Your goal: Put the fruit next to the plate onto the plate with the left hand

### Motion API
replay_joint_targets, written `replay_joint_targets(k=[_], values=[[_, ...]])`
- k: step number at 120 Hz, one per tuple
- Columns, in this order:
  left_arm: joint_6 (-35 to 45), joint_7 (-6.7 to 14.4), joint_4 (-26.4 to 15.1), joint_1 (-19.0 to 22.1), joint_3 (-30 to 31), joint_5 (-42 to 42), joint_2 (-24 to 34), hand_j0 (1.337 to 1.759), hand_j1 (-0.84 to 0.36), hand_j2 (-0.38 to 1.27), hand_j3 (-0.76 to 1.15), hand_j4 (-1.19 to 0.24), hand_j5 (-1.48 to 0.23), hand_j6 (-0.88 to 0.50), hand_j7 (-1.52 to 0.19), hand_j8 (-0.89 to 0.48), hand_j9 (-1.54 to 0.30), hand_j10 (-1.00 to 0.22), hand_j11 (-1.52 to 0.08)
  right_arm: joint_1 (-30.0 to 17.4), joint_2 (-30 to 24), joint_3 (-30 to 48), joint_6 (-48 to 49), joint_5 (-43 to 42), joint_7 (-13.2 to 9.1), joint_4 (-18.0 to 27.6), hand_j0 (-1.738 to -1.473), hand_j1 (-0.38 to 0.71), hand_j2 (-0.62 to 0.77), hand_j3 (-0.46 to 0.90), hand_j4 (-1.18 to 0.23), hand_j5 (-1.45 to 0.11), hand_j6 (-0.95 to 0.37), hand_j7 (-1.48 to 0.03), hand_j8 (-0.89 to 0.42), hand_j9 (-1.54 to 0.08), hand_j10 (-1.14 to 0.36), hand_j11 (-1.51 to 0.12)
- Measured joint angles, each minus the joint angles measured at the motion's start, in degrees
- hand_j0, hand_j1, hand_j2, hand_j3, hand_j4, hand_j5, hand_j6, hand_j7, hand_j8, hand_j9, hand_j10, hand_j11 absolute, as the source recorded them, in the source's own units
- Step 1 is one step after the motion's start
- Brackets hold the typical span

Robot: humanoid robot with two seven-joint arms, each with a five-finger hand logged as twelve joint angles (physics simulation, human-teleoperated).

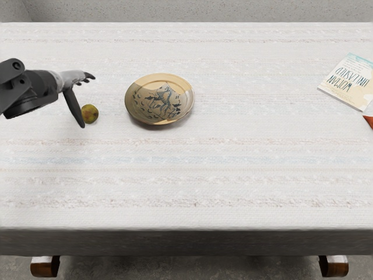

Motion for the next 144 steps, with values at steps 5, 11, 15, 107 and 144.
replay_joint_targets(k=[5,11,15,107,144], values=[[2.84,-0.38,-0.11,-0.15,1.14,0.75,-0.96,1.658,0.25,0.02,0.00,-0.08,-0.10,-0.08,-0.10,-0.08,-0.10,-0.08,-0.10,0.00,0.00,0.00,0.00,0.00,0.00,0.00,-1.658,-0.35,0.00,0.00,0.00,0.00,0.00,0.00,0.00,0.00,0.00,0.00],[5.21,-0.68,0.22,-0.17,2.51,1.32,-1.73,1.658,0.25,0.02,0.00,-0.08,-0.11,-0.09,-0.11,-0.09,-0.11,-0.08,-0.11,0.00,0.00,0.00,0.00,0.00,0.00,0.00,-1.658,-0.35,0.00,0.00,0.00,0.00,0.00,0.00,0.00,0.00,0.00,0.00],[6.27,-0.93,0.99,-0.17,3.28,1.57,-2.50,1.658,0.25,0.02,0.00,-0.09,-0.11,-0.09,-0.11,-0.09,-0.11,-0.09,-0.11,0.00,0.00,0.00,0.00,0.00,0.00,0.00,-1.658,-0.35,0.00,0.00,0.00,0.00,0.00,0.00,0.00,0.00,0.00,0.00],[10.82,-2.46,13.46,-0.08,11.70,2.05,-9.78,1.658,0.04,0.05,0.00,-0.27,-0.34,-0.27,-0.34,-0.27,-0.34,-0.26,-0.34,0.00,0.00,0.00,0.00,0.00,0.00,0.00,-1.658,-0.35,0.00,0.00,0.00,0.00,0.00,0.00,0.00,0.00,0.00,0.00],[10.76,-2.42,13.42,-0.03,11.75,1.79,-9.96,1.657,-0.06,0.07,0.00,-0.35,-0.46,-0.35,-0.46,-0.35,-0.46,-0.35,-0.46,0.00,0.00,0.00,0.00,0.00,0.00,0.00,-1.658,-0.35,0.00,0.00,0.00,0.00,0.00,0.00,0.00,0.00,0.00,0.00]])
